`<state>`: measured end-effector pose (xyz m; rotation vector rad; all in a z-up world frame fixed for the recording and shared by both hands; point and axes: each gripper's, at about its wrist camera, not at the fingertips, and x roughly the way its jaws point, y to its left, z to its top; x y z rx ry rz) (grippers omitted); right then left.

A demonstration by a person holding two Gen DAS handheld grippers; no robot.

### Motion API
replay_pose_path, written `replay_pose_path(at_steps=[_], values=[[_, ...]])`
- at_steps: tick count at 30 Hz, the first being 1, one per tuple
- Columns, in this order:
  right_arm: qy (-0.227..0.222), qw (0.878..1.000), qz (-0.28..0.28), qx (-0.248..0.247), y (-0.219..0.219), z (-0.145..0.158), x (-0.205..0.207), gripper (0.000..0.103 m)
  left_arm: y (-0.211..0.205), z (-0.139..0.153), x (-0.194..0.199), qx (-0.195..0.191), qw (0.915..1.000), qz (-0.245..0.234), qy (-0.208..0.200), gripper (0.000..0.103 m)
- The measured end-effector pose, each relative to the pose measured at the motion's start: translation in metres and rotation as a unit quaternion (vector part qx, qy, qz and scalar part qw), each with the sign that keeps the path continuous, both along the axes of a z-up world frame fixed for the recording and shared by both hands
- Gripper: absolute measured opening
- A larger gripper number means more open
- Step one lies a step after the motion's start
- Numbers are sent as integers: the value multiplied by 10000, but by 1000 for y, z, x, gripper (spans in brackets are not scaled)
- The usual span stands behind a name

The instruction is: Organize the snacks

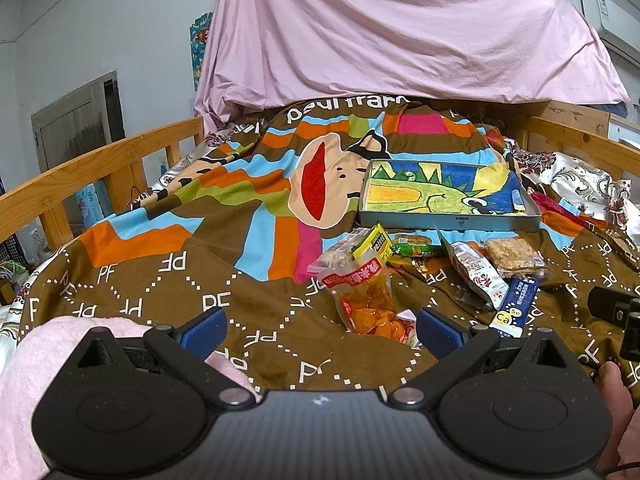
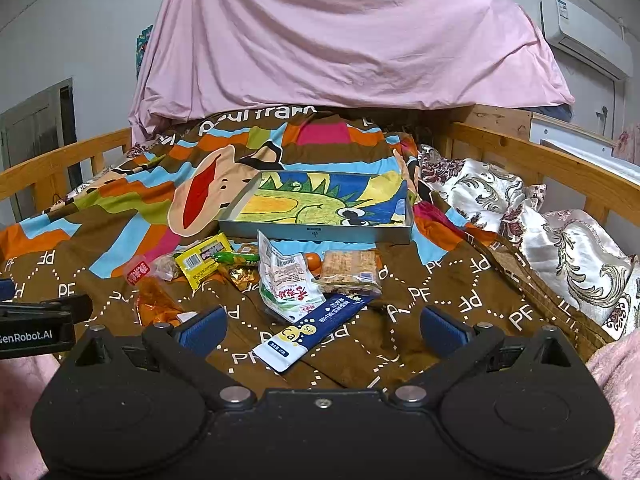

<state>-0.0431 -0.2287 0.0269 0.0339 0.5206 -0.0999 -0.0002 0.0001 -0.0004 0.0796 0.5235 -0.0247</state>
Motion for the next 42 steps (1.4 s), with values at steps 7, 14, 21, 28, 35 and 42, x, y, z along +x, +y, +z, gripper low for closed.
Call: replay_pose_path(at_steps=[7,14,21,28,35,42], values=[[76,9999,-88,52,0,-1,5,103,1,0,6,-91,9998,-16,156,103],[296,9993,-203,144,-7,-5,24,103,1,-2,30,-255,9975,-256,610,103],[398,9990,2,180,-8,-7,48,103,-1,1,57,-301,9947,-572,800,103],[707,9967,369,170,-8,-14,80,103,10,-8,92,-832,9882,-495,1190,103],[1218,9913,102,483,-18,-35,111,102,4,-27,121,-1065,9794,-337,1680,103],[1572,9864,-18,476,-13,-61,138,102,-3,-40,132,-1180,9751,-158,1869,102]])
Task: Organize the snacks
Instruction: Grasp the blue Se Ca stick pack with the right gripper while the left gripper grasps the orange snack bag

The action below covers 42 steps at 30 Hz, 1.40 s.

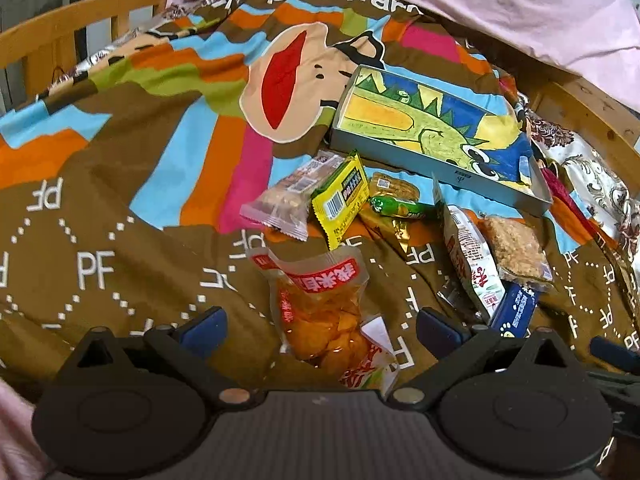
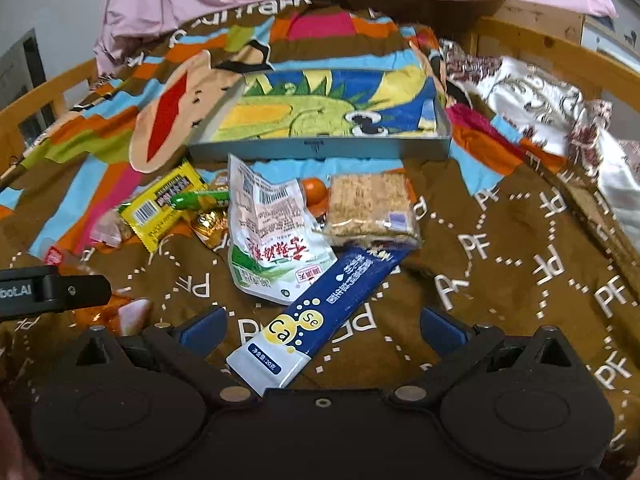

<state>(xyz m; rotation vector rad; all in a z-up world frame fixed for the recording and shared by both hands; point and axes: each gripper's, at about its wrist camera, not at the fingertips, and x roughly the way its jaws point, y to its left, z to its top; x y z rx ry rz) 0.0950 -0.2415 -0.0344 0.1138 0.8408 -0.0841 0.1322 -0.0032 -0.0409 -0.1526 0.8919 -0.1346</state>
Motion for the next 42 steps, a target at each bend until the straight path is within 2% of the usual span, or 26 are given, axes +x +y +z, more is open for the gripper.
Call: replay_pose_path(at_steps=[5,9,12,14,17,23,25,27,29,34,39,42], values=[[112,9998,-25,148,1,-11,9,101,-2,-8,6,-167,9997,54,150,102],[225,9994,-49,251,0,-20,14,96,-4,-15,12,-167,9994,175,242,101],[312,9989,-109,322,-2,-26,18,92,-1,-24,19,-307,9980,357,418,88],[325,9988,-133,340,-2,-28,20,91,3,-26,22,-377,9972,522,383,78],[339,9988,-122,329,0,-32,24,90,5,-28,23,-468,9965,615,311,74],[327,9994,-55,112,9,-39,31,85,-4,-37,28,-362,9972,437,485,74],[335,9994,-78,56,10,-41,33,78,-4,-38,28,-366,9972,438,474,73],[326,9994,-78,-34,12,-42,33,70,-4,-38,27,-375,9974,426,446,66],[302,9995,-61,-95,13,-41,30,68,-4,-38,26,-439,9975,350,436,55],[304,9995,-98,-36,12,-38,24,59,-9,-34,21,-444,9985,119,299,51],[306,9995,-20,-116,16,-36,17,58,-17,-30,16,-439,9987,-211,156,50],[319,9994,-78,-49,13,-39,20,63,-24,-32,17,-312,9987,-326,219,50]])
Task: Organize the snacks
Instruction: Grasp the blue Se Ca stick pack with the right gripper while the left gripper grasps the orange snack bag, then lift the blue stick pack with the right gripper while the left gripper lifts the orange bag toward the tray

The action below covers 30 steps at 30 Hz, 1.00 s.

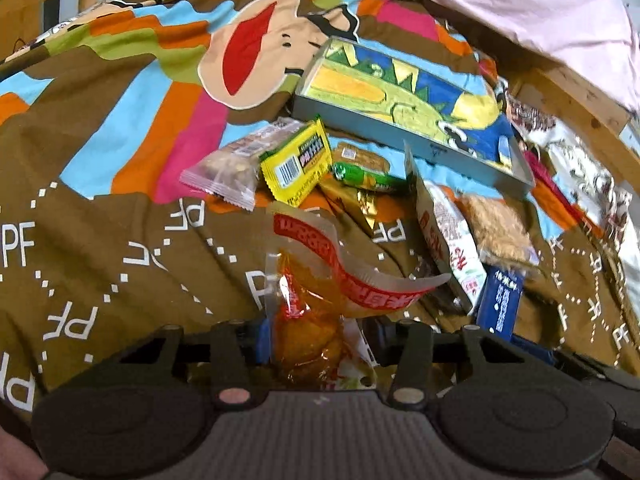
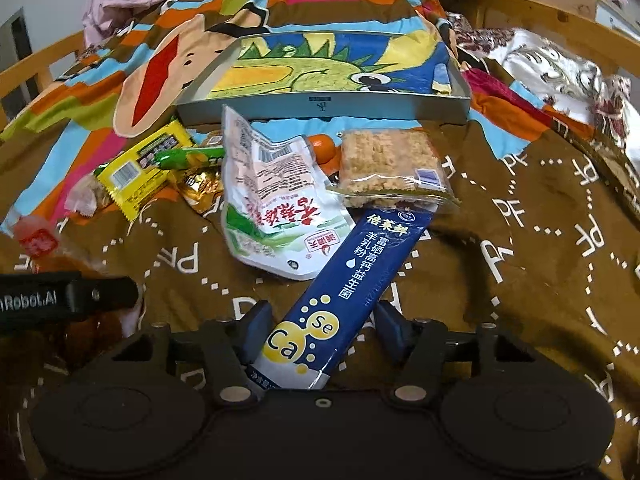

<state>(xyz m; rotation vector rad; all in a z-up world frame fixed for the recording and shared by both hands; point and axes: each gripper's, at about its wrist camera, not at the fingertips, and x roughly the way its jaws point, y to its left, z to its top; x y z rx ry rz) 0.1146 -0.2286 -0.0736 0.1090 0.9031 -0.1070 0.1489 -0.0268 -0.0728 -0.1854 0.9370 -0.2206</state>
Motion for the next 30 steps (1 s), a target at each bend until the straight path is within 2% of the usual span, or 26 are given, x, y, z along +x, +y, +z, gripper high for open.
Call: replay_pose_path(at_steps=[1,4,5,6,10,13,22,30], values=[[8,10000,-36,40,-2,-1,1,67,0,-2,1,-6,10000,15,67,52],[0,9999,-87,81,-5,-3,4,67,1,-4,3,-25,9999,64,148,54],[5,10000,-71,66,-4,-3,4,67,1,-5,3,-12,9999,58,138,54],[-4,10000,-52,26,-3,-3,3,61,0,-5,2,-4,9999,46,121,53],[-35,10000,17,-52,0,-1,0,57,3,-3,1,-32,9999,107,62,42],[-48,10000,43,-54,0,1,-2,55,5,-1,-1,-115,9999,105,51,38],[-225,9996,108,-157,3,9,-12,49,1,10,-12,-269,9989,-80,-380,37],[-449,9975,231,-502,9,16,-24,41,-2,19,-18,-311,9970,-171,-691,37]])
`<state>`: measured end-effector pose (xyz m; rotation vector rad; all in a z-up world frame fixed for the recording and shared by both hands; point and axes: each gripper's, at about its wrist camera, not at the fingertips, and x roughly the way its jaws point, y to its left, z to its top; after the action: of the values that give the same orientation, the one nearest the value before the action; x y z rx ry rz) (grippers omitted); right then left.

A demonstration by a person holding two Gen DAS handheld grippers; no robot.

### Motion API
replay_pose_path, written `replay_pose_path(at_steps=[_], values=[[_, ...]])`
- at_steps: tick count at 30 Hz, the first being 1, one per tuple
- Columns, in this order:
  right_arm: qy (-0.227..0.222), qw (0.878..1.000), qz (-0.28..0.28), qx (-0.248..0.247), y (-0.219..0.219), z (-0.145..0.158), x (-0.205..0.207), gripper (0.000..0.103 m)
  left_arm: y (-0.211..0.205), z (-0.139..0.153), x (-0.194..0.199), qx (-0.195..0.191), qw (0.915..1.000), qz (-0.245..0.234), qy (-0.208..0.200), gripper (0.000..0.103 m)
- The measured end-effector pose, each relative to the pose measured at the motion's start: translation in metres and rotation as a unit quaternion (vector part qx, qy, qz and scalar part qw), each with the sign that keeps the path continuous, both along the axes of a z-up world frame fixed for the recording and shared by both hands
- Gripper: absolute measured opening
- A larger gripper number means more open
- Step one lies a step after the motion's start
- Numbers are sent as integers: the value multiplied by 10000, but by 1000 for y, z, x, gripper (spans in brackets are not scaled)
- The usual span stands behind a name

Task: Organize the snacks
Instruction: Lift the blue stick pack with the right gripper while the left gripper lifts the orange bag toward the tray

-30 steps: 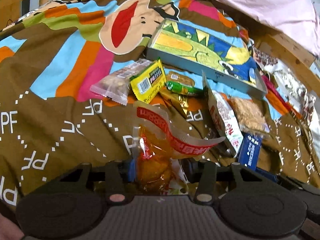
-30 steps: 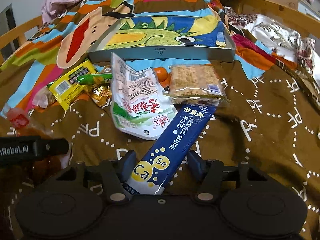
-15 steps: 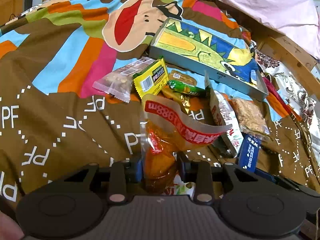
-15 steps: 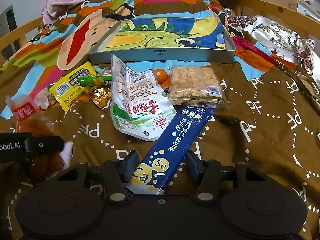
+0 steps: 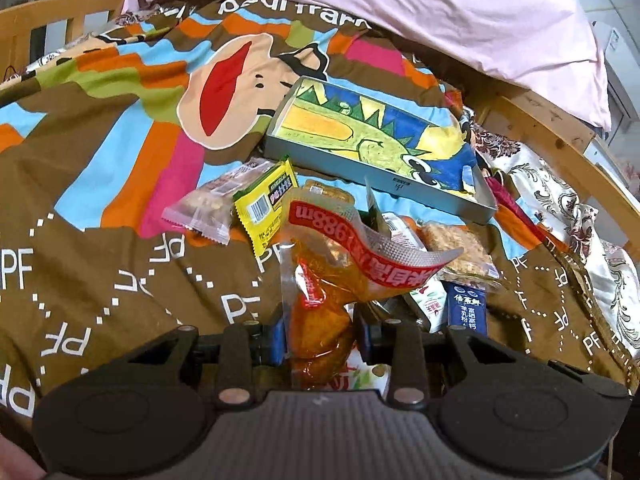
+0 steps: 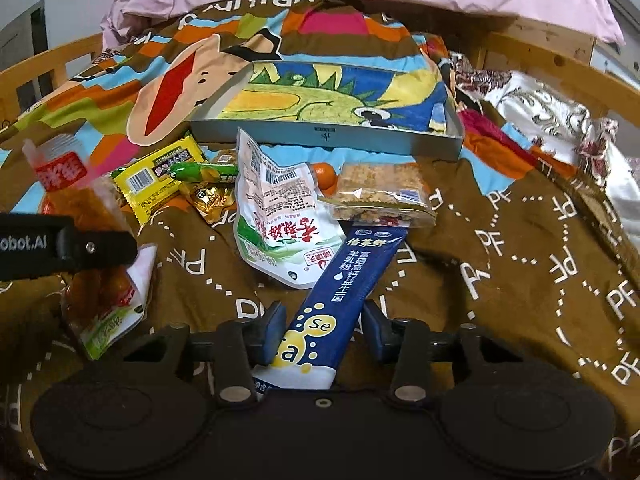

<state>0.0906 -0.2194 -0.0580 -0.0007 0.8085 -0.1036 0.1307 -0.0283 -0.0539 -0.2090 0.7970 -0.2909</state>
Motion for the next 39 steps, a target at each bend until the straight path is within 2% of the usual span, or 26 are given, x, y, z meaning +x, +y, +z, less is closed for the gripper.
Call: replay_pose_path(at_steps=[10,20,26,39], values=[[-301,9993,-18,-217,1,13,-12,31,2,3,-5,-32,9999,13,-131,37],[-373,9986,48,-384,6,14,-14,28,2,5,-8,-19,9998,-16,-182,37],[-481,9968,212,-597,14,16,-18,27,1,5,-7,-19,9998,-20,-172,37],[-758,9944,297,-669,18,21,-23,27,1,6,-7,-41,9998,-23,-218,37]])
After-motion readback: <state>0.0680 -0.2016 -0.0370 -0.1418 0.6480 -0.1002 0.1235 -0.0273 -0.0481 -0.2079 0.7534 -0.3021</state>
